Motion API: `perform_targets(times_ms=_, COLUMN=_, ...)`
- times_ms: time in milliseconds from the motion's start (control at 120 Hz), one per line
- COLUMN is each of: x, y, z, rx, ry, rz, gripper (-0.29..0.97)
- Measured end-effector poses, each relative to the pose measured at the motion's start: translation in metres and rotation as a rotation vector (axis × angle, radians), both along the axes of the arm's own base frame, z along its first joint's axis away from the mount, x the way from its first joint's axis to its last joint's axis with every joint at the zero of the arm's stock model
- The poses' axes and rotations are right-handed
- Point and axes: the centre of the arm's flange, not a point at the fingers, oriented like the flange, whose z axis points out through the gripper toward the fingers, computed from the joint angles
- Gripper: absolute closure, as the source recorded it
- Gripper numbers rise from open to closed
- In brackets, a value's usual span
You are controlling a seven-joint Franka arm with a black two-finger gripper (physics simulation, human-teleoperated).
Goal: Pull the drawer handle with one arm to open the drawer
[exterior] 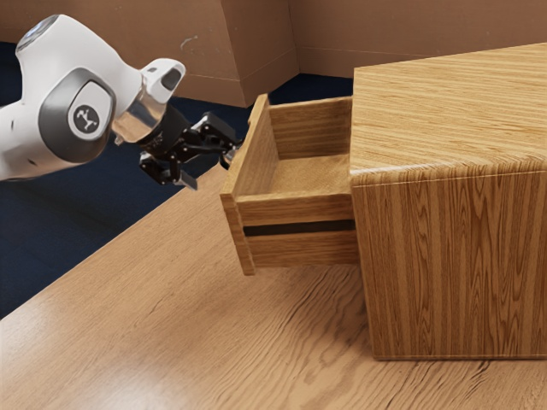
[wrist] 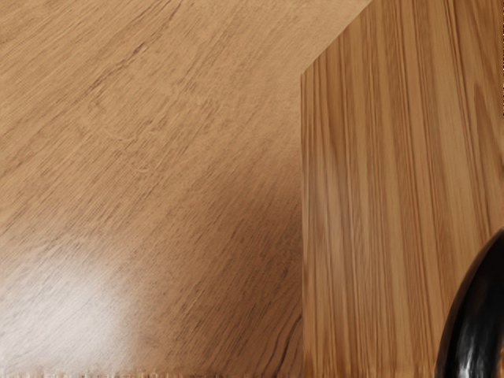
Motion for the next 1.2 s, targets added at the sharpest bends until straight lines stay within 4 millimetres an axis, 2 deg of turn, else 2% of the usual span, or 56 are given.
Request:
perform_targets(times_ms=283, x=-0.03, y=0.02, z=0.001, rx=-0.023, ry=0.011, rz=0.024, gripper=0.0)
perform_targets(times_ms=550, x=-0.057, y=0.048, z=0.01, rx=-0.025, ry=0.008, rz=0.063, gripper=0.0)
perform_targets(times_ms=783, x=-0.063, y=0.043, z=0.004, rx=-0.004, ry=0.041, rz=0.042, gripper=0.0)
perform_targets(times_ms=825, x=-0.067, y=0.037, z=0.009, rx=0.019, ry=0.048, rz=0.021, gripper=0.0)
perform_targets(times_ms=967, x=-0.067, y=-0.006, z=0.026, rx=0.179, ry=0.094, rz=-0.131, gripper=0.0)
perform_targets(times_ms=1042, x=-0.069, y=-0.055, z=0.032, rx=0.302, ry=0.127, rz=-0.269, gripper=0.0)
perform_targets(times_ms=1100, x=-0.08, y=-0.095, z=0.04, rx=0.38, ry=0.145, rz=-0.372, gripper=0.0)
perform_targets(times_ms=1142, x=-0.089, y=-0.111, z=0.045, rx=0.418, ry=0.158, rz=-0.42, gripper=0.0)
perform_targets(times_ms=1200, x=-0.096, y=-0.12, z=0.046, rx=0.451, ry=0.185, rz=-0.461, gripper=0.0)
